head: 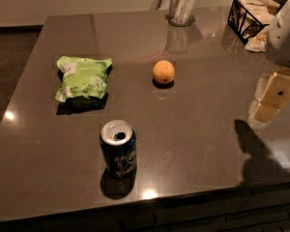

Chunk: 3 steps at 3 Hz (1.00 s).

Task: Knock pepsi can over

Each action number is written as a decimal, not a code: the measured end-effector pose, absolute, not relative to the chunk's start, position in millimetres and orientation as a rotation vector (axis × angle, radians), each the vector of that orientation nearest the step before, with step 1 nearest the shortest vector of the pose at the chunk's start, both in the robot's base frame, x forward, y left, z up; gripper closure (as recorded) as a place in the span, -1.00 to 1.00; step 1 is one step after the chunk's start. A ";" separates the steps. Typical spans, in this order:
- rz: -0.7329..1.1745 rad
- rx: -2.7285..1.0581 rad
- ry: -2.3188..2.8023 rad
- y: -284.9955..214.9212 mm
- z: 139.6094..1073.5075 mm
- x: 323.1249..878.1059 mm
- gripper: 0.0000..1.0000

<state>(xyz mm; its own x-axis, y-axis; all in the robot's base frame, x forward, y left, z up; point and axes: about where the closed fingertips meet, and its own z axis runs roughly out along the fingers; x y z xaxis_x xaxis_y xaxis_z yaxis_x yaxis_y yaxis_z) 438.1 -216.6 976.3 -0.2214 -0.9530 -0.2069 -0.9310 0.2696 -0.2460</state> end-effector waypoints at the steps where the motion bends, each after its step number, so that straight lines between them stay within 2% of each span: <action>1: -0.098 -1.722 2.222 -214.8 977.3 437.9 -1.00; 3: 0.120 -1.729 2.127 -175.8 950.2 424.5 -1.00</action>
Offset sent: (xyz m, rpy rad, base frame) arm -0.0129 0.0423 -0.0327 0.1656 0.0449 0.0887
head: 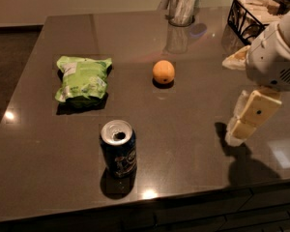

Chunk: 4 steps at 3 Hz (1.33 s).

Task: Knock pepsi can over

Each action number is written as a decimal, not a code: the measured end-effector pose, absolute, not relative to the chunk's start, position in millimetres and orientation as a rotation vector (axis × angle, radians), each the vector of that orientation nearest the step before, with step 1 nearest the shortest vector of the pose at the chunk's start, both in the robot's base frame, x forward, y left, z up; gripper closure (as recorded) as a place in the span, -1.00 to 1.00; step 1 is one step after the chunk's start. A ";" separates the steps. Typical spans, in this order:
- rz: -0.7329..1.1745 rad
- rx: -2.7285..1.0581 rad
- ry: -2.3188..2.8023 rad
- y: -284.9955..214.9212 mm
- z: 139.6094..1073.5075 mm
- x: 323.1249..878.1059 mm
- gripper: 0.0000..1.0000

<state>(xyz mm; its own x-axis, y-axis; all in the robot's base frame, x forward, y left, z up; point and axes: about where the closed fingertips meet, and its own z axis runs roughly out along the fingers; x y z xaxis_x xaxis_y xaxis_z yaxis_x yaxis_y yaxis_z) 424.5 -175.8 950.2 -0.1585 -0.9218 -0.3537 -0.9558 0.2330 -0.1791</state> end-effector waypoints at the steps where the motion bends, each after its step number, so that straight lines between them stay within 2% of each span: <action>1: 0.281 -1.726 2.044 -145.5 933.6 414.8 -1.00; 2: 0.471 -1.746 1.887 -95.6 912.4 398.3 -1.00; 4: 0.659 -1.804 1.710 -33.1 896.7 376.0 -1.00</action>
Offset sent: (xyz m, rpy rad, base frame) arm -0.0379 0.1106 -0.0544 0.3930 0.0572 0.2379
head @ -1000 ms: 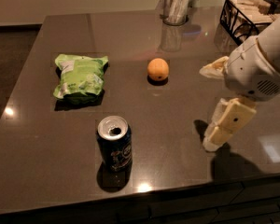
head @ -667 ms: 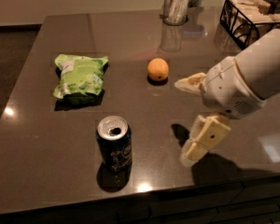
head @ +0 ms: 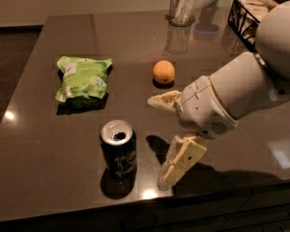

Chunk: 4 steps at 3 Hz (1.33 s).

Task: Knock pepsi can over

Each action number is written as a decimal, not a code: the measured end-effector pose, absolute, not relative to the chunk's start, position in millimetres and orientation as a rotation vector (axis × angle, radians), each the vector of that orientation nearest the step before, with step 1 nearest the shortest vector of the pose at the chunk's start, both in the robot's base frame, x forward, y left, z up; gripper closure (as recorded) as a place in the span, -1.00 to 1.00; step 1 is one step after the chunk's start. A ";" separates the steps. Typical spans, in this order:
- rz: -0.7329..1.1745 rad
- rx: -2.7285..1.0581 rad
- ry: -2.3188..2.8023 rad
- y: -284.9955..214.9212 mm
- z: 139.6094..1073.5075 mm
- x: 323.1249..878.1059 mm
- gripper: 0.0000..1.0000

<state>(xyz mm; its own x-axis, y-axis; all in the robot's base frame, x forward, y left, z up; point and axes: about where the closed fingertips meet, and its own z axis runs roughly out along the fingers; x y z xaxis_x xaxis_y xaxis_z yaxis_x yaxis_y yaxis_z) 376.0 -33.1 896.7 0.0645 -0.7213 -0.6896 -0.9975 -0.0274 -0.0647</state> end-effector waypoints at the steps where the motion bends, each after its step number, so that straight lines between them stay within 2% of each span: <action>1: 0.710 -1.829 1.670 -4.0 890.2 366.6 -1.00; 2: 0.737 -1.852 1.651 21.5 885.0 365.3 -1.00; 3: 0.746 -1.854 1.652 36.3 887.0 367.9 -0.71; 4: 0.761 -1.838 1.650 40.8 894.5 370.0 -0.24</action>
Offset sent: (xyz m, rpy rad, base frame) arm -0.0088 0.0844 -0.0219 0.0384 0.0533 0.1028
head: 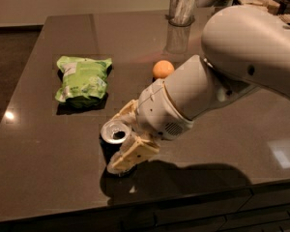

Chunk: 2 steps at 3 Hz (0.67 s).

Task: Knock pepsi can over

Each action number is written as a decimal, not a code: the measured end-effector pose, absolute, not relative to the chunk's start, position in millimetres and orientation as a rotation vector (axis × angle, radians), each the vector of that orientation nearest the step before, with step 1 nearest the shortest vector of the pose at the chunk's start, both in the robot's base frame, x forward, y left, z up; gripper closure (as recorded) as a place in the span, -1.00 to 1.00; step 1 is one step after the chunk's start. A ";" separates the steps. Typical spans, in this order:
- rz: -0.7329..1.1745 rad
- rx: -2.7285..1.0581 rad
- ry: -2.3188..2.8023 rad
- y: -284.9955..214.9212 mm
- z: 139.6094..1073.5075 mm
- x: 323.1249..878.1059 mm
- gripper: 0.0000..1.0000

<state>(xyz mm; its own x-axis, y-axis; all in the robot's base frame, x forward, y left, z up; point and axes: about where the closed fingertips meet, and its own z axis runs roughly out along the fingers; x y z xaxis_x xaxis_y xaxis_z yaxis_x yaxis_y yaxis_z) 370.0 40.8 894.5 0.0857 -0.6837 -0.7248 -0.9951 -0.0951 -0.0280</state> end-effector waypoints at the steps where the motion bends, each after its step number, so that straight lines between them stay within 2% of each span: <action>1: 0.788 -1.822 1.644 42.3 902.0 370.0 0.22; 2: 0.718 -1.823 1.689 33.2 923.4 382.5 0.69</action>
Offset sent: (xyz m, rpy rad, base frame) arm 0.0517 -0.0449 0.0528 -0.1926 -0.0276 -0.1745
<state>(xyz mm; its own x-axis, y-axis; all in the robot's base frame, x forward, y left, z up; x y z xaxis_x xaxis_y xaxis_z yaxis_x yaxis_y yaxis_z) 382.5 33.2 923.4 0.0689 -0.7050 -0.7059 -0.9975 -0.0611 -0.0363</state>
